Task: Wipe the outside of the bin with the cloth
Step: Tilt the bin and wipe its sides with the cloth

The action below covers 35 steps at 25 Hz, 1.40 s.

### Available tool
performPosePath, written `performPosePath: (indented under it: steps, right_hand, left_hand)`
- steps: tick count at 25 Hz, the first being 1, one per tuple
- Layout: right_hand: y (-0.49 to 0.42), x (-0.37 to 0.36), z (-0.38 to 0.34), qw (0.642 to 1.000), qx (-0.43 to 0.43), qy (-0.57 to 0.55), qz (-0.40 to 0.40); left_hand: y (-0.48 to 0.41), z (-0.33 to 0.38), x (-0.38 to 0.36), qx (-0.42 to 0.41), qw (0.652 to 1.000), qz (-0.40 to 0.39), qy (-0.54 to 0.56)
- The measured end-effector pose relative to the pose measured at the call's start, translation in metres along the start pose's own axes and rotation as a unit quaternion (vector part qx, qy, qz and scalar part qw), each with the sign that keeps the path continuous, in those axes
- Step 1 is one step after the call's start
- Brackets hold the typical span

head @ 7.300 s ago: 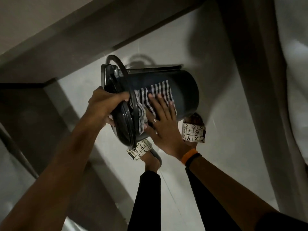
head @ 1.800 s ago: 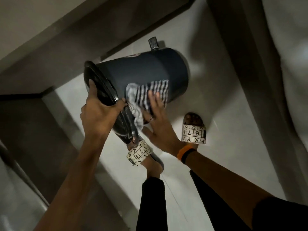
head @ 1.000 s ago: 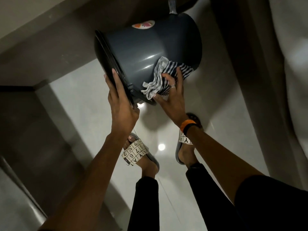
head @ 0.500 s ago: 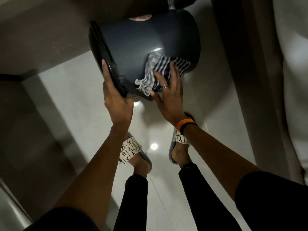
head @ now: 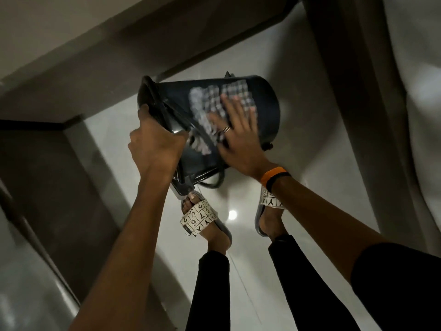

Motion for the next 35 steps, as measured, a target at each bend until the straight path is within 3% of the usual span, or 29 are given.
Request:
performPosePath:
  steps: [2,5,8,10,12,14,16,18,20,23,26,30,35]
  right_hand:
    - [0.020,-0.013,-0.020,0.995,0.086,0.041,0.015]
    - [0.033,-0.018,0.010,0.992,0.113,0.053,0.024]
    - [0.017,-0.007,0.084,0.997,-0.057,-0.050,0.027]
    - [0.011,-0.004,0.119,0.958,-0.189,-0.216,0.004]
    - [0.013,-0.009,0.112,0.929,-0.224,-0.293,-0.021]
    - [0.025,-0.021,0.070,0.954,-0.151,-0.259,-0.028]
    - [0.042,-0.033,0.013,0.990,-0.017,-0.137,0.019]
    - [0.052,-0.038,-0.020,0.995,0.085,-0.037,0.040]
    - [0.041,-0.029,-0.002,0.994,0.098,-0.011,0.055]
    - [0.024,-0.011,0.064,0.985,-0.088,-0.142,0.032]
    - [0.010,-0.004,0.118,0.934,-0.269,-0.236,0.014]
    - [0.015,0.003,0.126,0.906,-0.309,-0.290,0.006]
    - [0.061,0.009,0.148,0.874,-0.360,-0.326,0.026]
  left_hand:
    - [-0.007,0.006,0.002,-0.033,0.999,-0.016,-0.026]
    - [-0.007,0.010,0.004,-0.047,0.995,-0.046,-0.072]
    - [-0.008,0.009,0.008,-0.044,0.995,-0.059,-0.072]
    - [-0.011,0.009,0.012,-0.043,0.996,-0.048,-0.060]
    - [-0.013,0.012,0.013,-0.038,0.997,-0.044,-0.054]
    - [-0.015,0.015,0.014,-0.033,0.997,-0.044,-0.060]
    - [-0.017,0.017,0.013,-0.040,0.995,-0.050,-0.074]
    - [-0.017,0.019,0.014,-0.061,0.992,-0.054,-0.091]
    - [-0.015,0.023,0.014,-0.087,0.987,-0.054,-0.125]
    - [-0.013,0.033,0.014,-0.117,0.978,-0.027,-0.168]
    - [0.005,0.043,0.007,-0.146,0.969,0.009,-0.199]
    - [0.048,0.031,-0.012,-0.154,0.970,0.017,-0.186]
    - [0.079,0.010,-0.042,-0.157,0.969,-0.044,-0.186]
Point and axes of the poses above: each hand's wrist, its own y-axis away from the middle knuckle, its own x-axis out of the back of the hand, z = x × y, the point moved 4 cm from there along -y, towards the middle knuckle, and after that the axes turned 12 degrees about -x, right-handed, at the moved point
